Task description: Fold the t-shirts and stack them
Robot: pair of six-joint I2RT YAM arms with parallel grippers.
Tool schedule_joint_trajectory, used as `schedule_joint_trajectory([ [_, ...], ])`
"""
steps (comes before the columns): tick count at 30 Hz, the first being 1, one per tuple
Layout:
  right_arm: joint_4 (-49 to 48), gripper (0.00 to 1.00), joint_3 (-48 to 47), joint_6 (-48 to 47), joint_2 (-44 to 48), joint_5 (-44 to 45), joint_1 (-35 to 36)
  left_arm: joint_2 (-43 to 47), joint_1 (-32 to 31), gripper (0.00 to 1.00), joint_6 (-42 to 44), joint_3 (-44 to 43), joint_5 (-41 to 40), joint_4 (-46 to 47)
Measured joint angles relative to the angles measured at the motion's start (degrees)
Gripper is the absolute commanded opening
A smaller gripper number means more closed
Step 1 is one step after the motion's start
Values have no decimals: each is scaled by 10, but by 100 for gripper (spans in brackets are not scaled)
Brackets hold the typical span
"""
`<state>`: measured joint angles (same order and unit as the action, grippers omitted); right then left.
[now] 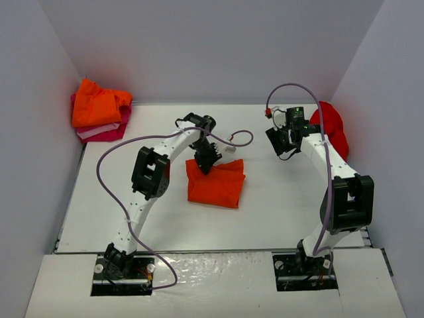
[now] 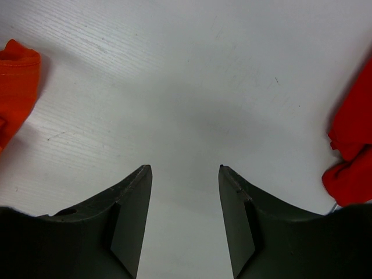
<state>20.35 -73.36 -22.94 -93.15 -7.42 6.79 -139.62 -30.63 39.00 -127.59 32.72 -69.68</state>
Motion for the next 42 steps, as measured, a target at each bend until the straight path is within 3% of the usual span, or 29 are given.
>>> schedule_joint_trajectory([
  [10, 0, 47, 0, 0, -4, 1, 0, 3, 0, 0, 1, 8, 7, 0],
  [23, -5, 47, 5, 0, -4, 1, 0, 81, 0, 0, 0, 34, -2, 0],
  [31, -5, 47, 7, 0, -4, -4, 1, 155, -1, 0, 0, 81, -15, -4],
  [42, -8, 47, 7, 0, -4, -3, 16, 177, 24, 0, 0, 177, -26, 3],
])
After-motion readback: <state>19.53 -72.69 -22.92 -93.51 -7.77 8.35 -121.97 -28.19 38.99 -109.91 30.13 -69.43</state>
